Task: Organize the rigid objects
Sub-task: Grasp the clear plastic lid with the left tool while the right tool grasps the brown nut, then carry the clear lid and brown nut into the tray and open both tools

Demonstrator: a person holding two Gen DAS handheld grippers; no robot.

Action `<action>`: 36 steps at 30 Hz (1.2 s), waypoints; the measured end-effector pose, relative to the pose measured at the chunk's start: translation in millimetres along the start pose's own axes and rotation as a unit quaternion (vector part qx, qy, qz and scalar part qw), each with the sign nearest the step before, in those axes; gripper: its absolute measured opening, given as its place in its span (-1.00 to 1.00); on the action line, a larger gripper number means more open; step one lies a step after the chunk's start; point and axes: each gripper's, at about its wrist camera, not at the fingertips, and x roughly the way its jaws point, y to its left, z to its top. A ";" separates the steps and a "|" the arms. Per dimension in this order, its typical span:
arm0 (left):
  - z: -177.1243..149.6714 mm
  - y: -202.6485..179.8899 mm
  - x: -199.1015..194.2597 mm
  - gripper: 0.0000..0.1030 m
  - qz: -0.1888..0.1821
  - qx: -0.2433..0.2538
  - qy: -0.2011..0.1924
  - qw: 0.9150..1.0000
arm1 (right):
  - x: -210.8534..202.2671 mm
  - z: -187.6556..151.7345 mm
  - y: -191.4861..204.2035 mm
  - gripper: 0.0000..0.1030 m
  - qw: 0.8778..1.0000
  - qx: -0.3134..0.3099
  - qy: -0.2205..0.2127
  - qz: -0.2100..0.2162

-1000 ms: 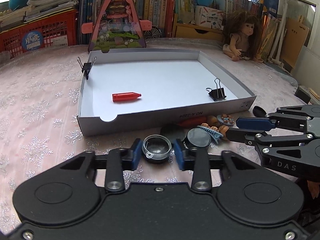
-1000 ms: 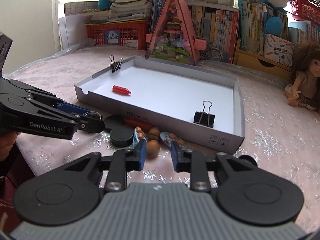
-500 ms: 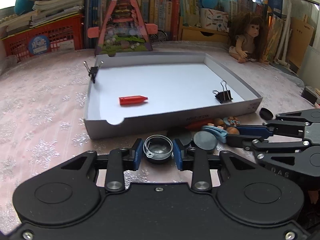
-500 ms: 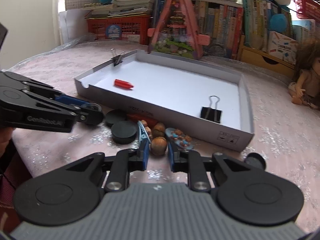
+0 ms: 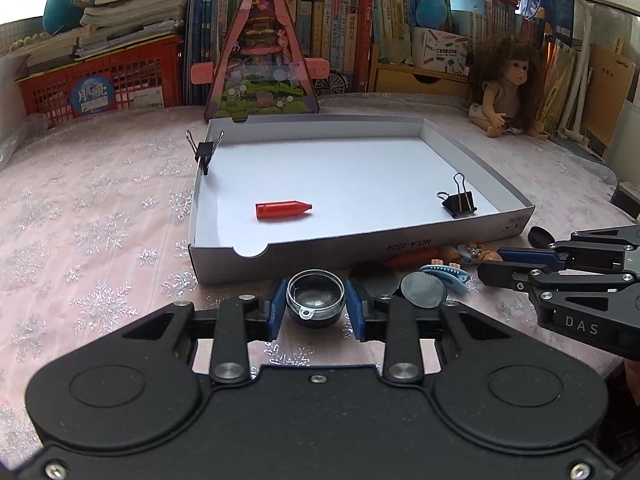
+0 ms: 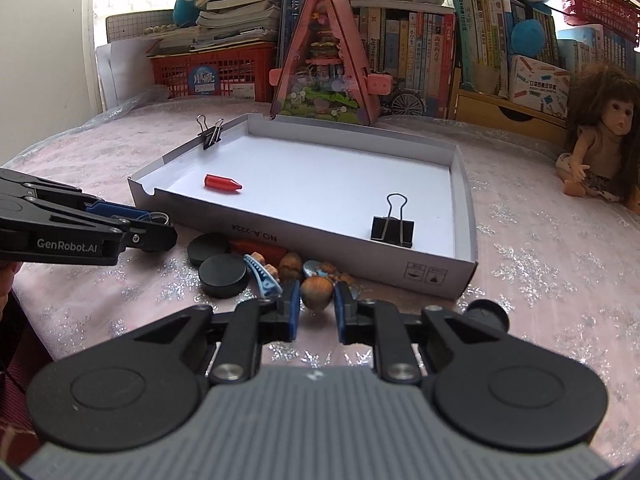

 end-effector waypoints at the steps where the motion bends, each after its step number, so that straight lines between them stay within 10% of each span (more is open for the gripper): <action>1: 0.1 -1.0 -0.7 -0.40 0.001 0.003 -0.002 1.000 | 0.2 0.1 0.2 -0.56 1.000 0.001 0.000 -0.002; 36: 15.3 -0.7 -14.4 -0.48 0.019 0.006 -0.039 0.999 | -4.0 5.9 -8.5 -0.56 0.999 0.019 -0.014 -0.025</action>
